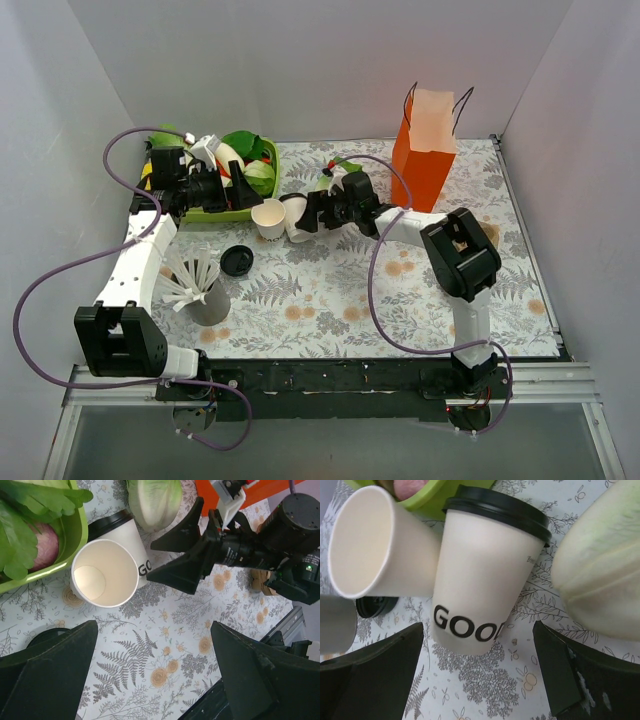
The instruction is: Pack the takeout coffee
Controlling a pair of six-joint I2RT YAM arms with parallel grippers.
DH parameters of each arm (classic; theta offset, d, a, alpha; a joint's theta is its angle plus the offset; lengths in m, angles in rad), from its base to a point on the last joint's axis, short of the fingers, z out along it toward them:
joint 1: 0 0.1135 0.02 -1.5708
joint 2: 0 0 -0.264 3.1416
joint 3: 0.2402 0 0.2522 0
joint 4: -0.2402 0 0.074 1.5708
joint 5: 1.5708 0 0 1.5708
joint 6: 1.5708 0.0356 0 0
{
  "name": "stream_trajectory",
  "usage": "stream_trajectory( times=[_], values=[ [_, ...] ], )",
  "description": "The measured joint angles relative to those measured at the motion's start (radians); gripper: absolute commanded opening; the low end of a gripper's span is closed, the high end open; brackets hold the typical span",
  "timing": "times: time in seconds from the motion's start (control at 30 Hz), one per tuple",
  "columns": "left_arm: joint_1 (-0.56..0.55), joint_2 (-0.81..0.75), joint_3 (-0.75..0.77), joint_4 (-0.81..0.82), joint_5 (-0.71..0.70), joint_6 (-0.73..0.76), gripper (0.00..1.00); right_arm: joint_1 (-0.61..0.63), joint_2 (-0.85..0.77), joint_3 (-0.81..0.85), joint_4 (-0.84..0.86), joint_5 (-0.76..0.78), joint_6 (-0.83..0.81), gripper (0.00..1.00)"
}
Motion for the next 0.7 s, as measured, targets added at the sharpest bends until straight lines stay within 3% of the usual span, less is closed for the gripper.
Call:
stream_trajectory(
  times=[0.4,0.7],
  values=[
    [0.0,-0.022,-0.036,-0.039,-0.029,0.011,0.98,0.025,0.129,0.129,-0.038,0.047,0.102,0.92],
    [0.0,-0.017,-0.035,-0.037,-0.028,0.011,0.98,0.026,0.133,0.105,-0.029,0.035,0.121,0.65]
  ],
)
